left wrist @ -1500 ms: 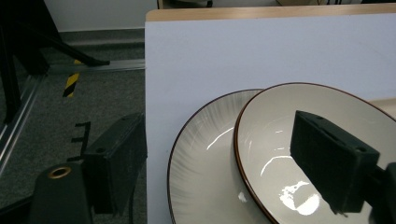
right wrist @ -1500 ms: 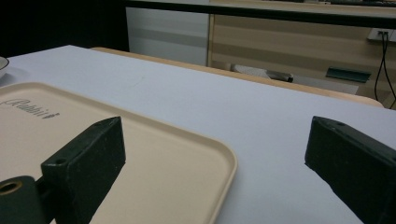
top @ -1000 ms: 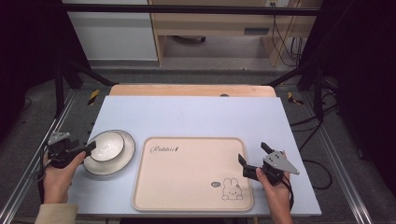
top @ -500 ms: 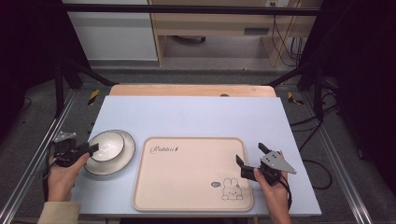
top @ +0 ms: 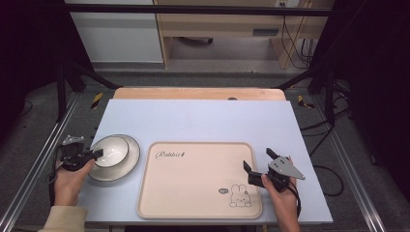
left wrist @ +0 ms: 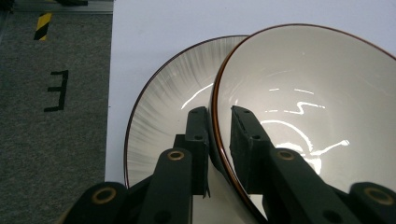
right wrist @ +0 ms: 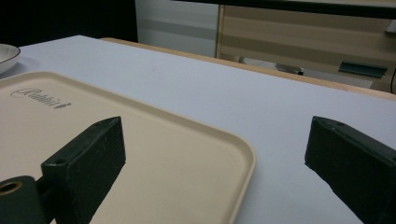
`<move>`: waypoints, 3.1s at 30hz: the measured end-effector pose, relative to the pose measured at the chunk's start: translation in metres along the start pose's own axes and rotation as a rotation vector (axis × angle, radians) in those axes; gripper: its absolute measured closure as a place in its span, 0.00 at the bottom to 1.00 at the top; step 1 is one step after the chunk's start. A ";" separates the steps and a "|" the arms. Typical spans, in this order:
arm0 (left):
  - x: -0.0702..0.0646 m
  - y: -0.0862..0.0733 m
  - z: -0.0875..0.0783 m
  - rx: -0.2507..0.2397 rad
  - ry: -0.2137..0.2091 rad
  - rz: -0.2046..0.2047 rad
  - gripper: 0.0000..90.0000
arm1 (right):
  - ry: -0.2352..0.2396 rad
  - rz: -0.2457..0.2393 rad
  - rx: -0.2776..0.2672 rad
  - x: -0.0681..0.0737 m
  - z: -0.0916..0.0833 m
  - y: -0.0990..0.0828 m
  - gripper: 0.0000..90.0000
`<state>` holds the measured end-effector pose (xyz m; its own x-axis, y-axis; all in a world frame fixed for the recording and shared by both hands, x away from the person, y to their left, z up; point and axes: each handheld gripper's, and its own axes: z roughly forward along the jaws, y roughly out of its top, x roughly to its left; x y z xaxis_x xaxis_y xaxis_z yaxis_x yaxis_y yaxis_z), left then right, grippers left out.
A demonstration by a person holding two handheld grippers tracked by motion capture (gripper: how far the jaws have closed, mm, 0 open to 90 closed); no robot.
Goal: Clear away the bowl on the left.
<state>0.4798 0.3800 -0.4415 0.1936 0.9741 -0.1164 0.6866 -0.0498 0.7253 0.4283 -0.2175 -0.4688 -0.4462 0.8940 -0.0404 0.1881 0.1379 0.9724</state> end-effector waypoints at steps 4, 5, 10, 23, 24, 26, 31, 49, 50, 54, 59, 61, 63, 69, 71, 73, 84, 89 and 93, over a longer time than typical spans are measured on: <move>0.000 0.000 0.002 -0.003 0.008 0.006 0.91 | 0.000 0.002 0.003 0.000 0.000 0.000 0.06; -0.001 0.000 0.003 -0.006 0.011 0.002 0.90 | 0.002 0.000 0.002 0.000 0.001 -0.001 0.06; -0.002 0.000 0.006 0.022 0.010 0.019 0.88 | 0.002 0.002 0.009 0.001 0.001 -0.001 0.06; -0.002 0.003 -0.003 -0.043 -0.012 -0.016 0.92 | 0.004 -0.005 0.003 0.002 0.001 0.000 0.06; -0.003 0.003 -0.004 -0.047 -0.010 -0.018 0.91 | 0.005 -0.007 0.006 0.003 0.002 0.000 0.06; -0.002 0.003 -0.004 -0.045 -0.010 -0.017 0.92 | 0.007 -0.014 0.008 0.003 0.002 0.000 0.06; -0.005 0.003 -0.007 -0.054 -0.006 -0.009 0.91 | 0.005 -0.006 -0.002 0.002 -0.001 0.002 0.06; -0.016 0.008 -0.019 -0.104 -0.090 -0.031 0.91 | -0.009 0.005 -0.019 -0.006 -0.006 0.002 0.06; -0.016 0.008 -0.020 -0.105 -0.094 -0.026 0.91 | -0.009 0.002 -0.022 -0.007 -0.006 0.002 0.06; -0.022 0.010 -0.019 -0.138 -0.142 -0.034 0.91 | -0.005 0.002 -0.020 -0.007 -0.006 0.002 0.06; -0.025 0.010 -0.021 -0.121 -0.117 -0.018 0.91 | -0.004 -0.002 -0.023 -0.008 -0.006 0.002 0.06; -0.025 0.010 -0.022 -0.124 -0.119 -0.016 0.91 | -0.004 0.000 -0.021 -0.007 -0.006 0.002 0.06; -0.026 0.010 -0.023 -0.125 -0.121 -0.020 0.91 | -0.003 0.002 -0.019 -0.006 -0.006 0.002 0.06; -0.027 0.011 -0.025 -0.130 -0.129 -0.022 0.91 | 0.000 0.000 -0.018 -0.006 -0.006 0.002 0.06; -0.028 0.012 -0.026 -0.137 -0.163 -0.044 0.91 | -0.002 -0.001 -0.019 -0.006 -0.006 0.002 0.06; -0.030 0.013 -0.028 -0.151 -0.192 -0.054 0.91 | -0.004 -0.002 -0.020 -0.007 -0.006 0.002 0.06; -0.048 0.018 -0.030 -0.150 -0.198 0.004 0.91 | 0.002 -0.005 -0.024 -0.007 -0.007 0.003 0.07; -0.051 0.018 -0.029 -0.147 -0.201 0.014 0.91 | 0.003 -0.005 -0.025 -0.007 -0.007 0.003 0.07; -0.053 0.018 -0.029 -0.146 -0.206 0.021 0.91 | 0.001 -0.003 -0.026 -0.007 -0.007 0.003 0.06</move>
<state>0.4615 0.3337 -0.4032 0.3558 0.9069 -0.2257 0.5751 -0.0221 0.8178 0.4261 -0.2265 -0.4643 -0.4476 0.8932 -0.0435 0.1641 0.1298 0.9779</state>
